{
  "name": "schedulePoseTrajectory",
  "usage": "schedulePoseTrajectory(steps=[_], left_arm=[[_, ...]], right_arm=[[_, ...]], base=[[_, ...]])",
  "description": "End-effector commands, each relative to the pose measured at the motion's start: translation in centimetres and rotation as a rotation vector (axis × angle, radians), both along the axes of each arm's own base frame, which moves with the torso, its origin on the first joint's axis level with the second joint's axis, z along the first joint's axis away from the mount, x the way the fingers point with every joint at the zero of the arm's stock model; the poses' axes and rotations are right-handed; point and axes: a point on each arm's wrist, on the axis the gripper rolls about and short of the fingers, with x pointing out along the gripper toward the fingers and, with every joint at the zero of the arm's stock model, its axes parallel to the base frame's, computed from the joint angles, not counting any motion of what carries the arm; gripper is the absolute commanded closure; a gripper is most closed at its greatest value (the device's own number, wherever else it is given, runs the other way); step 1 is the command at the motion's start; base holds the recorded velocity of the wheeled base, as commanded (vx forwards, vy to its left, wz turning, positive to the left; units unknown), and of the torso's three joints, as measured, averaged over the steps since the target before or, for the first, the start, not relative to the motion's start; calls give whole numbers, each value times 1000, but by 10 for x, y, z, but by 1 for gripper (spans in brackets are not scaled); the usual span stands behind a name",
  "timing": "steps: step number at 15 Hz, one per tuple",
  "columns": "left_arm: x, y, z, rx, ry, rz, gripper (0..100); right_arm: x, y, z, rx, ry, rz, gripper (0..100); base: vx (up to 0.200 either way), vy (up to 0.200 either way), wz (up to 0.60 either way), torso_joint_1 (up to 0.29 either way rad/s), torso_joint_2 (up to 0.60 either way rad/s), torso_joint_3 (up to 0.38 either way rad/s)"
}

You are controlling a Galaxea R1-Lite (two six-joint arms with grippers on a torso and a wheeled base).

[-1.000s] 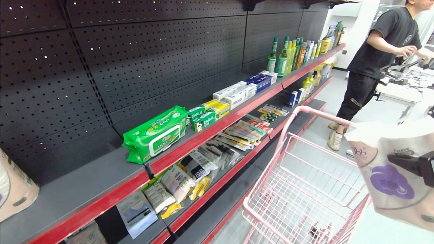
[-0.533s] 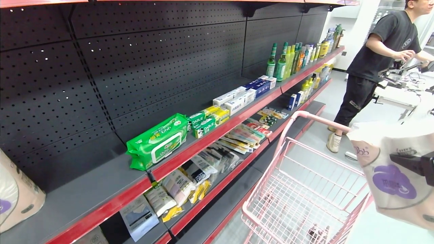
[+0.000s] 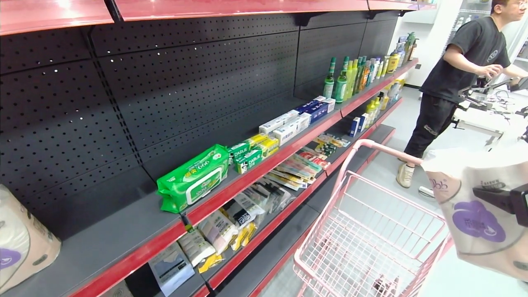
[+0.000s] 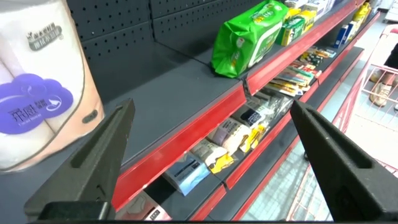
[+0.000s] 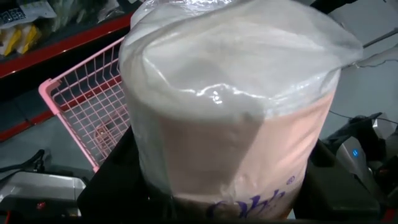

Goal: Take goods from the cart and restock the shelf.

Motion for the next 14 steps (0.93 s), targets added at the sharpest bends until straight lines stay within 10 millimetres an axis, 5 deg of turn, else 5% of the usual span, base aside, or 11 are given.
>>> schedulePoseTrajectory(steps=[1, 12, 14], left_arm=[[0, 0, 0, 0, 2, 0, 0], [0, 0, 0, 0, 2, 0, 0], [0, 0, 0, 0, 2, 0, 0]], right_arm=[[1, 0, -3, 0, 12, 0, 100], [-1, 0, -8, -12, 25, 7, 100], [-2, 0, -7, -13, 22, 9, 100]], base=[[0, 0, 0, 95, -193, -105], [0, 0, 0, 68, -136, -71], [0, 0, 600, 2, 0, 2]])
